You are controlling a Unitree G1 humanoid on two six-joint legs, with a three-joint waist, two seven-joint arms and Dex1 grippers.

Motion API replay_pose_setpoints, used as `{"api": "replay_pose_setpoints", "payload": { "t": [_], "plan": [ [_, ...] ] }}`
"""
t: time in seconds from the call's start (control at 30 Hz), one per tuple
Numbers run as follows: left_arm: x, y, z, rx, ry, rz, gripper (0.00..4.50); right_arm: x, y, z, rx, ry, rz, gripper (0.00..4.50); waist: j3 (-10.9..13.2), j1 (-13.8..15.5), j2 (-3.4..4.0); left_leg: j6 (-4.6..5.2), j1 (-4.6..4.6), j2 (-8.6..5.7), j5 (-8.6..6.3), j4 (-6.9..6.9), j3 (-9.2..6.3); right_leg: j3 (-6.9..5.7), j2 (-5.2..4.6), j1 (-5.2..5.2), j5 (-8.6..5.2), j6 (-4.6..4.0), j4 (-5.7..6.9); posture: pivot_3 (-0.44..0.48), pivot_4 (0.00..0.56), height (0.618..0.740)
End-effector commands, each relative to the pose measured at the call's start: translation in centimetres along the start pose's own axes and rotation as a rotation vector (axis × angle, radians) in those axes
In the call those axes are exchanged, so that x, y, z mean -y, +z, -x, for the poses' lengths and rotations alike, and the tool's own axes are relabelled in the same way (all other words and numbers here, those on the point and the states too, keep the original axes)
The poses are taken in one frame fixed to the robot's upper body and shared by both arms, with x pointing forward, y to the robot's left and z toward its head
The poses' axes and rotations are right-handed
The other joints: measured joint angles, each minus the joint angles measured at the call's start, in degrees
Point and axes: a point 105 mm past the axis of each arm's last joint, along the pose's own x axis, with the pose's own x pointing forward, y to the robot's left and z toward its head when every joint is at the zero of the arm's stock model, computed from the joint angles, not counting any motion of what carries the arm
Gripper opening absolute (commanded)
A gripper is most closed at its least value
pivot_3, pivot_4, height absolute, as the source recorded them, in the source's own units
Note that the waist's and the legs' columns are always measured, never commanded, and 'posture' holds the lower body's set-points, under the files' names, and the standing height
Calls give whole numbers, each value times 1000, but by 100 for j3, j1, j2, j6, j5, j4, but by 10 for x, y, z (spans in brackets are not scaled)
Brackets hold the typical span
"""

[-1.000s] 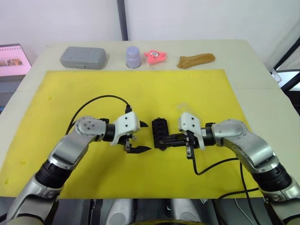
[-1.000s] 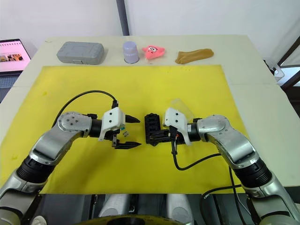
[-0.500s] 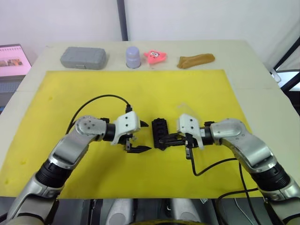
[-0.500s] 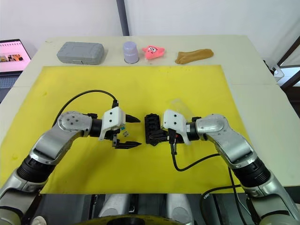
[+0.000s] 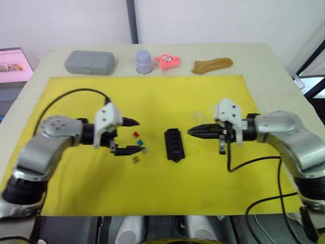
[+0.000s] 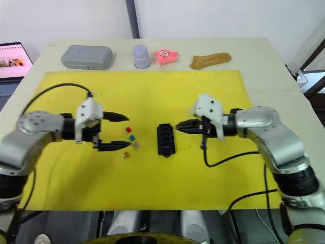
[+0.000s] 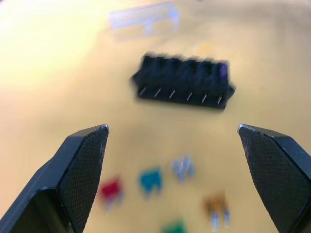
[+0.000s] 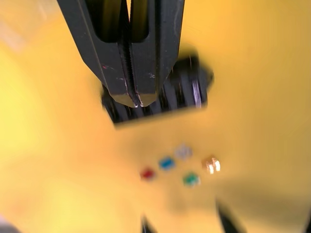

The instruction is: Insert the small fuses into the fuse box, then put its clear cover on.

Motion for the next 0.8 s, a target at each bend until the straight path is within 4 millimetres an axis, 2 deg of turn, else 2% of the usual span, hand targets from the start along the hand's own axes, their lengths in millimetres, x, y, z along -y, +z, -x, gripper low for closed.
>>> {"api": "replay_pose_setpoints", "payload": {
  "t": [0.03, 0.13, 0.27, 0.4, 0.53, 0.67, 0.8],
  "plan": [
    [-12, -4, 41, -61, 81, 23, 4500, 8, 0, 31, -39, -35, 43, 877, 0, -1, 0, 1, 1, 0, -1, -1, 1, 0, 0, 1, 0, 0, -2, 0, 150, 740],
    [-20, -22, 82, -142, 171, 92, 4500, 18, -18, 65, -139, -90, 15, 2415, 3, -2, 4, 12, 5, 1, -7, -1, 3, -1, 1, 5, 0, -1, -2, 0, 150, 740],
    [-28, -50, 123, -236, 294, 151, 4500, 33, -42, 104, -266, -174, -10, 4453, 5, -6, 9, 20, 6, 3, -11, -2, 11, -2, 2, 6, 0, -1, -6, 0, 150, 740],
    [-29, -64, 139, -277, 336, 166, 4500, 41, -53, 123, -313, -220, -25, 4453, 7, -2, 12, 21, 7, 4, -12, -2, 15, -1, 1, 6, -1, -1, -6, 0, 150, 740],
    [-30, -62, 135, -257, 326, 159, 4500, 43, -55, 122, -316, -220, -17, 4453, 9, -9, 15, 21, 5, 6, -12, -2, 16, 0, 0, 5, -1, -1, -6, 0, 150, 740],
    [-26, -54, 113, -211, 256, 158, 4500, 43, -37, 104, -247, -195, 26, 4453, 11, -11, 18, 21, 5, 7, -12, -2, 16, 0, -1, 3, 0, -1, -4, 0, 150, 740],
    [-10, -53, 75, -195, 101, 189, 4500, 36, -5, 71, -141, -110, 71, 4453, 12, -16, 26, 20, 4, 8, -12, -2, 15, 3, 0, 1, 0, -1, -2, 0, 150, 740]
  ]
}}
